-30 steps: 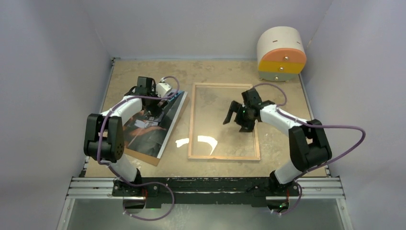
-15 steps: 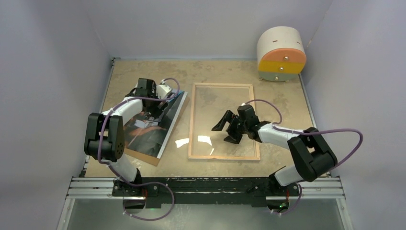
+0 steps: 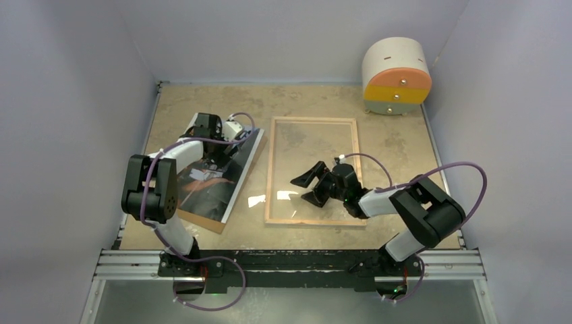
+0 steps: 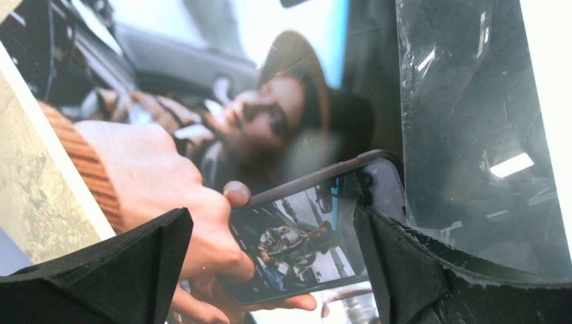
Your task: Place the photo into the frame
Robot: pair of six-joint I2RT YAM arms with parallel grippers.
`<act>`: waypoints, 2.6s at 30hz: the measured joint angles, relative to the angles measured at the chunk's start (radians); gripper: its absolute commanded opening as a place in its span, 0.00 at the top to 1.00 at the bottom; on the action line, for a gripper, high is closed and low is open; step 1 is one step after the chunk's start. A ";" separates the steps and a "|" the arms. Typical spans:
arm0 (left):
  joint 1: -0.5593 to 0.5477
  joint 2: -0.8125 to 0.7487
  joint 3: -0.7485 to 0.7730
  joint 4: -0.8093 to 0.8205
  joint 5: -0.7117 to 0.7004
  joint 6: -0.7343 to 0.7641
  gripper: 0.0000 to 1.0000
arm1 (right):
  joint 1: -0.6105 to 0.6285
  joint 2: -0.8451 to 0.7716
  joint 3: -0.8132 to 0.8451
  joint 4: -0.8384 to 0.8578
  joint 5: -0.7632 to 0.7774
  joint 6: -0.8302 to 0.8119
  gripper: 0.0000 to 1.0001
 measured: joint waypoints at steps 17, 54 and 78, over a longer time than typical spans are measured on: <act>-0.037 -0.002 -0.029 0.092 -0.010 0.019 0.00 | 0.071 0.169 -0.032 0.551 0.092 0.122 0.38; -0.241 -0.047 0.080 -0.097 0.132 -0.079 0.00 | -0.355 -0.288 0.522 -1.099 -0.028 -0.719 1.00; -0.263 0.019 0.008 0.067 -0.105 -0.027 0.00 | -0.361 -0.284 0.484 -1.102 -0.028 -0.740 1.00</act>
